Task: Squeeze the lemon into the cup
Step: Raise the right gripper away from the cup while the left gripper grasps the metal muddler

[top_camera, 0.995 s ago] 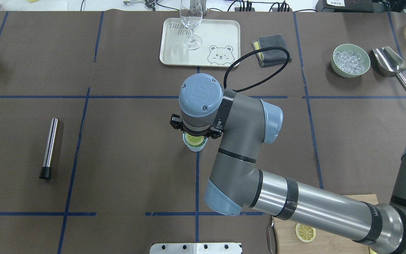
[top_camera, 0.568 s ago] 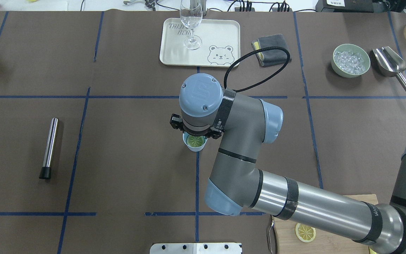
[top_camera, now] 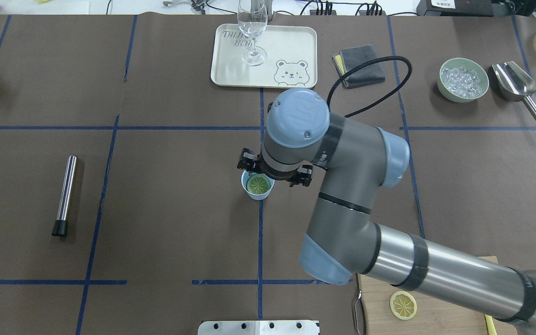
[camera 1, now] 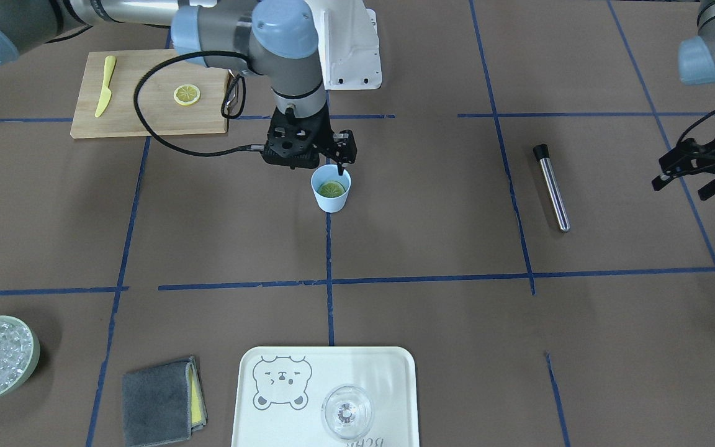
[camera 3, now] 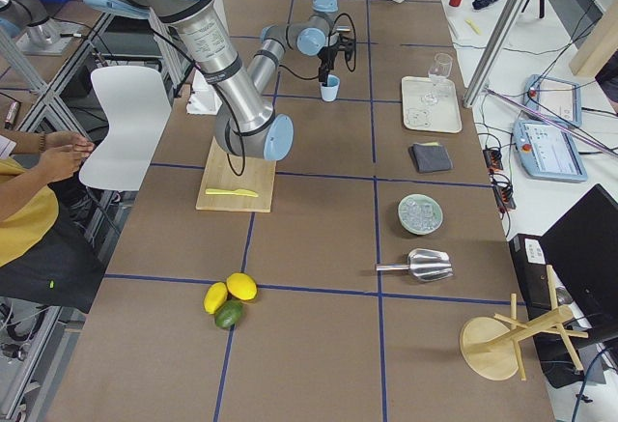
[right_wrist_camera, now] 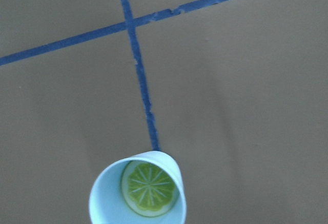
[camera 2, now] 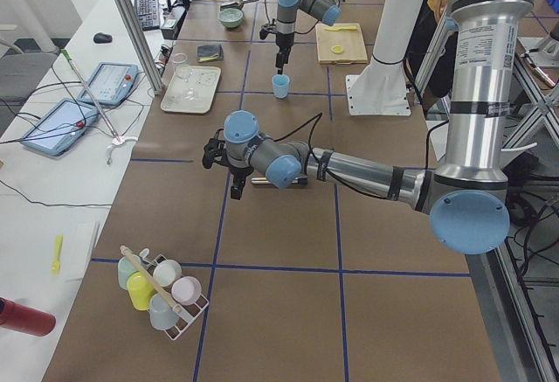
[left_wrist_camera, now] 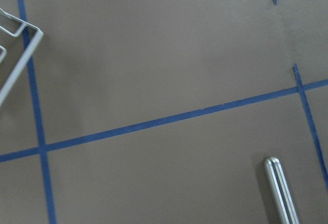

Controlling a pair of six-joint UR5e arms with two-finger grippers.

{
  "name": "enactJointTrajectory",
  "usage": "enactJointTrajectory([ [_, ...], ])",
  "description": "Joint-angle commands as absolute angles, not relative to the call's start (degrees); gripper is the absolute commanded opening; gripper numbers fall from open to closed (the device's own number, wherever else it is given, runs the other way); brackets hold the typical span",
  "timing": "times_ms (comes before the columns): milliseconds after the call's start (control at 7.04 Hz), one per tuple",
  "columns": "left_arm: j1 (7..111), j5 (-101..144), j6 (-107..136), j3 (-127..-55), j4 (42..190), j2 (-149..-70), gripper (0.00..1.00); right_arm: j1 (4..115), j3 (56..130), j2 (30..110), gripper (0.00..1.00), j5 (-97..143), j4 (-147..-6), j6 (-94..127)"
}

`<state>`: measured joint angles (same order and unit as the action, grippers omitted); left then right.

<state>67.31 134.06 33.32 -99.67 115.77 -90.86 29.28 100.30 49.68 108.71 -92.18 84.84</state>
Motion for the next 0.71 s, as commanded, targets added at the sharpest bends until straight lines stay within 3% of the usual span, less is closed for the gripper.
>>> enactJointTrajectory([
  [0,54.12,125.47,50.19,-98.71,118.39,-91.75,1.0,33.03,110.1,58.94,1.0,112.4,-92.2,80.8],
  [426,48.01,120.0,53.7,-91.68,118.21,-96.85,1.0,33.31,110.92,60.64,1.0,112.5,-92.2,80.16],
  [568,47.81,119.36,53.53,-91.58,118.13,-96.77,0.92,33.31,111.0,60.64,1.0,112.5,-92.2,80.16],
])
